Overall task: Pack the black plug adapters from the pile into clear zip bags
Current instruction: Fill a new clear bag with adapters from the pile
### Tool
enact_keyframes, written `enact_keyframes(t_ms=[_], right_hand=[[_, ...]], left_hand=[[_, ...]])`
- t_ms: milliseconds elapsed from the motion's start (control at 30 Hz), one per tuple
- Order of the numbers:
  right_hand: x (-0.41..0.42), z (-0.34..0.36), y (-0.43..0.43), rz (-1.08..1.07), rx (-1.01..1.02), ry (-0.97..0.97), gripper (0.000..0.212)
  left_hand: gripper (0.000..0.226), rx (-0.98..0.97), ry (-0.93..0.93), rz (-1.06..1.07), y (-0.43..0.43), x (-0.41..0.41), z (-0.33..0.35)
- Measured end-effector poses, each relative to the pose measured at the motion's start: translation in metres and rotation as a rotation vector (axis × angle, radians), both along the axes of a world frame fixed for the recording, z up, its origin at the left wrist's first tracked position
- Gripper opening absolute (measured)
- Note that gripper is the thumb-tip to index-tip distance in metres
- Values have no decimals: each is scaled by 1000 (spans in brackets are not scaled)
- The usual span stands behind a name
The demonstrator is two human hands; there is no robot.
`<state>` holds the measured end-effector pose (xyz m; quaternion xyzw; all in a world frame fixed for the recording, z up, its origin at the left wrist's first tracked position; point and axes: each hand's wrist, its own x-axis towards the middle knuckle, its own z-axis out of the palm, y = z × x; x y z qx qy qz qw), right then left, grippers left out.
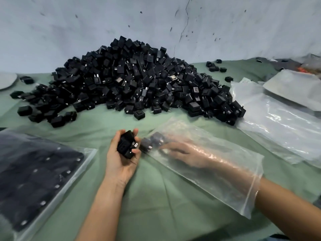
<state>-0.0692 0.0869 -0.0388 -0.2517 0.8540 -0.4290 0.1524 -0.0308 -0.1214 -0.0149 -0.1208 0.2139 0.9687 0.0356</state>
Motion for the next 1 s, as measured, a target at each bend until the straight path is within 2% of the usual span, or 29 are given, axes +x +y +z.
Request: enact_keyframes(t_ms=[67,233,400,567,667,800,833,900,933,1000], right_hand=[[-4,1,-4,26,21,29,34],[-25,1,-21,64,261,187,37],[-37,10,-50,105,264,221,42],[-46,9,-71,162,362,367,46],[-44,9,-58,182,426,435,48],[-14,17,-6,170,609,474,55],[-1,21,10,183,603,472,62],[29,28,40,138,448,424,74],[46,32,55,127,377,442,67],[68,36,81,138,301,663,53]], left_hand=[[12,-1,-17,12,1,-1,0],[14,-64,-35,41,1,-2,-1],[3,-187,1,203,-5,-4,-2],[10,-267,48,268,-15,-4,-1],[14,-340,55,257,-13,-2,1],[20,-404,89,218,-8,1,2],[21,-411,101,203,-7,2,2],[22,-436,138,148,-1,5,3],[21,-447,166,99,3,8,5],[21,-463,238,-23,11,13,9]])
